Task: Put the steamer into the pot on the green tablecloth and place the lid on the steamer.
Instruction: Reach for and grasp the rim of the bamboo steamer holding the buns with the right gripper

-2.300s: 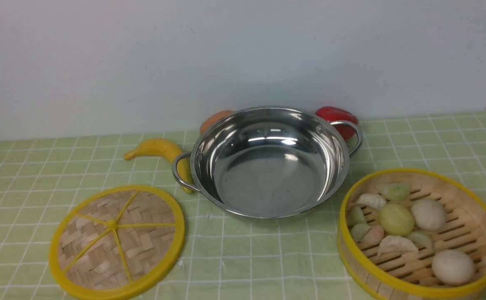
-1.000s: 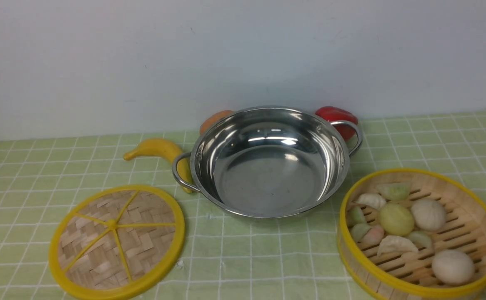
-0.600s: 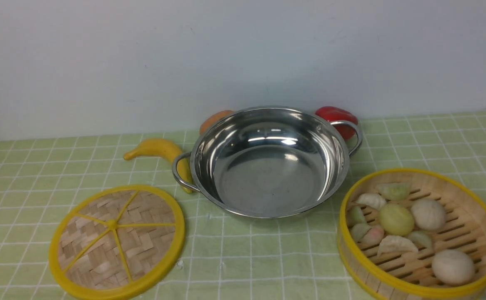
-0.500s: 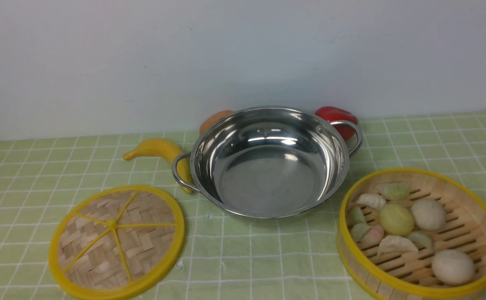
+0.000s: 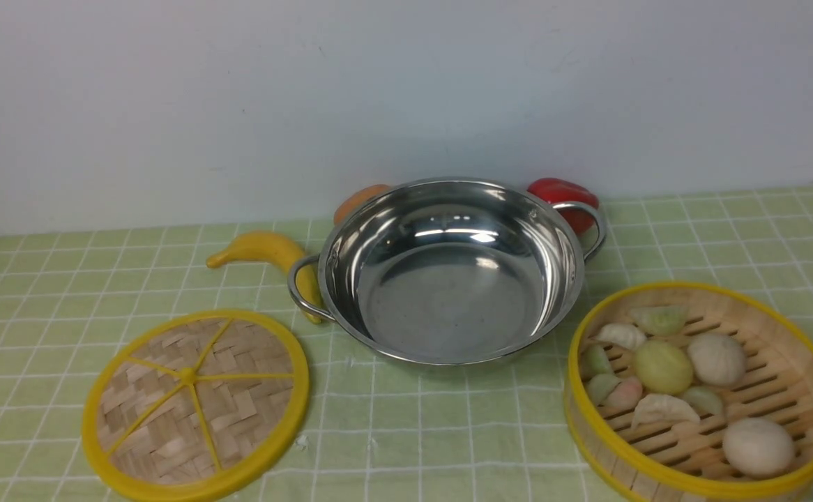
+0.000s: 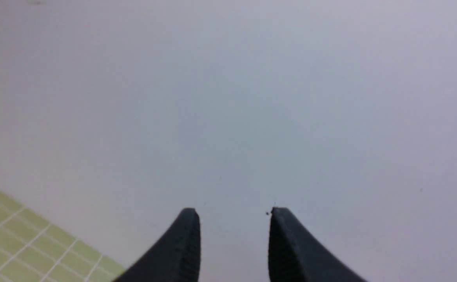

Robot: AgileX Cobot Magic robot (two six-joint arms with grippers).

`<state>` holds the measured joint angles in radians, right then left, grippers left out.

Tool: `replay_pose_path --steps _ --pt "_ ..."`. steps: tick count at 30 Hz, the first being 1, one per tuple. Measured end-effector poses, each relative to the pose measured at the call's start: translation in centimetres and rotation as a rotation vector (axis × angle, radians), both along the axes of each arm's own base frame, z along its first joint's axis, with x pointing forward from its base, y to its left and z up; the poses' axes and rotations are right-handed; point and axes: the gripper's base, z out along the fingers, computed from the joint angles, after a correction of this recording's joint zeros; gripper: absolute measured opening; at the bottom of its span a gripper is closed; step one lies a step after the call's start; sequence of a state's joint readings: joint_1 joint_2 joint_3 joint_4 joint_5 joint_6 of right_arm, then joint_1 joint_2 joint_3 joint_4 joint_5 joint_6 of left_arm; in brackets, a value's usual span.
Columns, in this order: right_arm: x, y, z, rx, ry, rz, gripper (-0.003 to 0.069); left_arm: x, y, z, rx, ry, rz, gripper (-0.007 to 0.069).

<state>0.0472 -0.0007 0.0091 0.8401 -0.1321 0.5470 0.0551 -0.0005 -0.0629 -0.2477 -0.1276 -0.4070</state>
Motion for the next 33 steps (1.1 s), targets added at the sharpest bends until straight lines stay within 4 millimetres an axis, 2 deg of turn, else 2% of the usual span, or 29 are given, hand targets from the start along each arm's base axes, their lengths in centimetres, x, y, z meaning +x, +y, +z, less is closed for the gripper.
replay_pose_path --steps 4,6,8,10,11,12,13,14,16,17,18,19,20,21,23,24,25,26,27,29,30,31,33 --pt "-0.1 -0.3 0.3 0.072 -0.042 -0.017 0.0240 -0.3 0.2 0.9 -0.007 -0.102 0.024 0.0243" --pt "-0.3 -0.5 0.9 0.096 -0.089 -0.030 0.0240 -1.0 0.5 2.1 -0.031 -0.261 0.050 0.0243" --pt "-0.4 -0.5 1.5 0.076 -0.111 -0.030 0.0240 -1.4 0.6 2.7 -0.035 -0.338 0.061 0.0243" --pt "-1.5 -0.3 4.9 -0.060 -0.234 -0.051 0.0240 -2.4 0.7 4.1 -0.033 -0.509 0.078 0.0243" --pt "-1.6 -0.3 5.1 -0.059 -0.244 -0.053 0.0240 -2.5 0.8 4.2 -0.033 -0.516 0.079 0.0243" --pt "-2.5 -0.1 7.3 -0.164 -0.328 -0.079 0.0240 -3.1 0.8 5.2 -0.040 -0.580 0.079 0.0243" --pt "-2.7 -0.1 7.9 -0.177 -0.349 -0.084 0.0240 -3.3 0.8 5.7 -0.042 -0.599 0.078 0.0243" --pt "-3.6 0.2 10.3 -0.296 -0.426 -0.119 0.0240 -3.9 0.7 7.0 -0.040 -0.632 0.075 0.0243" --pt "-4.6 0.7 14.3 -0.493 -0.492 -0.167 0.0240 -4.3 0.5 9.4 -0.002 -0.599 0.077 0.0243" --pt "-4.5 1.0 15.6 -0.582 -0.485 -0.178 0.0240 -4.2 0.4 10.3 0.019 -0.563 0.079 0.0243" --pt "-4.5 1.0 15.9 -0.583 -0.481 -0.176 0.0240 -4.0 0.4 10.7 0.032 -0.540 0.079 0.0243" --pt "-3.7 1.4 18.1 -0.717 -0.412 -0.180 0.0240 -3.3 0.2 11.9 0.074 -0.452 0.079 0.0243" --pt "-3.4 1.5 18.5 -0.747 -0.384 -0.178 0.0240 -2.8 0.1 12.5 0.099 -0.398 0.077 0.0243" --pt "-1.7 1.5 20.0 -0.841 -0.241 -0.162 0.0240 -1.2 -0.1 13.6 0.170 -0.238 0.067 0.0243" --pt "1.0 1.2 21.0 -0.909 -0.004 -0.120 0.0240 1.3 -0.3 14.3 0.264 -0.012 0.037 0.0243" --pt "1.6 1.2 21.0 -0.917 0.033 -0.109 0.0240 1.6 -0.3 14.3 0.272 0.011 0.033 0.0243" --pt "3.8 0.9 21.1 -0.949 0.255 -0.055 0.0240 3.7 -0.4 14.3 0.339 0.193 -0.007 0.0243" --pt "4.2 0.9 20.9 -0.950 0.267 -0.049 0.0240 4.0 -0.5 14.3 0.345 0.215 -0.013 0.0243" --pt "5.8 0.7 20.6 -0.980 0.432 0.002 0.0240 6.1 -0.6 13.9 0.391 0.389 -0.064 0.0243" --pt "9.2 0.8 18.9 -1.035 0.688 0.127 0.0240 8.6 -0.6 13.1 0.439 0.583 -0.129 0.0243" --pt "9.1 0.8 18.9 -1.044 0.698 0.131 0.0240 8.8 -0.6 12.8 0.438 0.606 -0.137 0.0243" --pt "11.2 1.0 17.2 -1.084 0.840 0.237 0.0240 10.5 -0.6 11.8 0.465 0.750 -0.187 0.0243" --pt "14.0 1.4 14.4 -1.123 1.001 0.394 0.0240 12.6 -0.5 10.3 0.507 0.930 -0.242 0.0243"
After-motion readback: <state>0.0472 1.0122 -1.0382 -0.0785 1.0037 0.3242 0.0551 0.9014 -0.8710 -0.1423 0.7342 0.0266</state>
